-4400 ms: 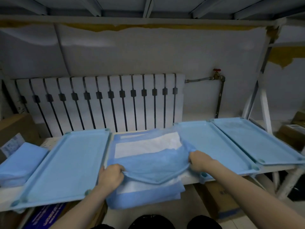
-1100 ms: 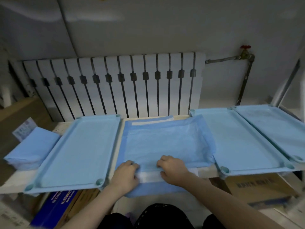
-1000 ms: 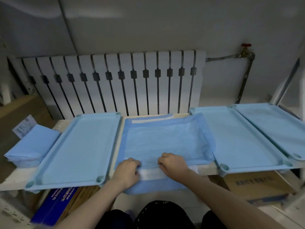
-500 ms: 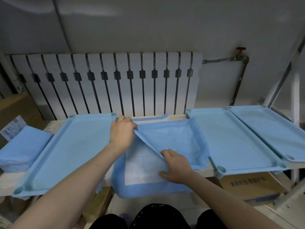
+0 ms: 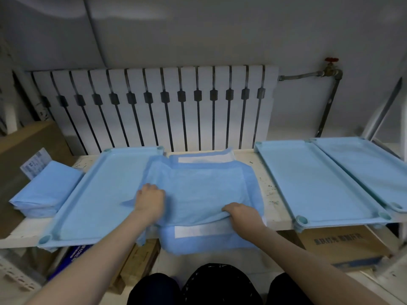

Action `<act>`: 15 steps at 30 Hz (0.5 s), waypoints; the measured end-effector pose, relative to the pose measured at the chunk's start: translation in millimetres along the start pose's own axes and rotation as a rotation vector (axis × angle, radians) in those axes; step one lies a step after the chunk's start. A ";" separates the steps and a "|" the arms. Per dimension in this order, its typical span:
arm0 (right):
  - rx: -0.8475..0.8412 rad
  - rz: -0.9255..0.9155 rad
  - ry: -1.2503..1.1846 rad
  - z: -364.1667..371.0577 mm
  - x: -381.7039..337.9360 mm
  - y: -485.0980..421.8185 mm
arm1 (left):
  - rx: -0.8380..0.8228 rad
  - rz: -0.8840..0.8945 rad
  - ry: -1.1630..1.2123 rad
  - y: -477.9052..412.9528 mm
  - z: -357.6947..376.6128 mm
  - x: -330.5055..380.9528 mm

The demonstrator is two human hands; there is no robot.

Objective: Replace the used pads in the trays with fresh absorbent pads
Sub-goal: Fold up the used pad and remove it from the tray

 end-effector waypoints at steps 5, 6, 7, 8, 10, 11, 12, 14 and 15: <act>0.154 0.004 -0.011 -29.2 -13.9 -2.9 | -0.105 0.501 0.403 25.5 10.3 120.6; 0.183 -0.009 0.019 -35.8 -14.1 1.9 | -0.094 0.503 0.408 26.1 15.8 133.1; 0.218 -0.025 0.058 -41.4 -11.6 8.2 | -0.079 0.462 0.405 23.8 22.4 137.7; 0.254 -0.016 0.090 -45.8 -3.4 15.6 | -0.053 0.406 0.376 21.6 27.2 138.5; 0.317 0.094 0.075 -48.8 32.4 32.4 | -0.009 0.319 0.297 19.2 33.1 136.2; 0.335 0.165 0.032 -49.8 51.7 40.8 | 0.006 0.307 0.281 19.0 33.3 136.1; 0.347 0.228 -0.042 -50.2 69.8 49.2 | 0.012 0.310 0.272 18.3 32.8 136.9; 0.376 0.323 -0.243 -49.9 97.5 60.2 | 0.009 0.311 0.274 15.2 31.0 136.5; 0.390 0.351 -0.333 -50.0 104.8 64.4 | 0.003 0.306 0.282 12.9 30.3 137.0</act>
Point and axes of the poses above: each hand's wrist, its own y-axis away from the middle knuckle, its own z-axis out of the palm, x = y × z, the point moved 8 cm from there along -y, towards the middle knuckle, and after that the axes turned 10 degrees about -x, right-handed, at the moved point
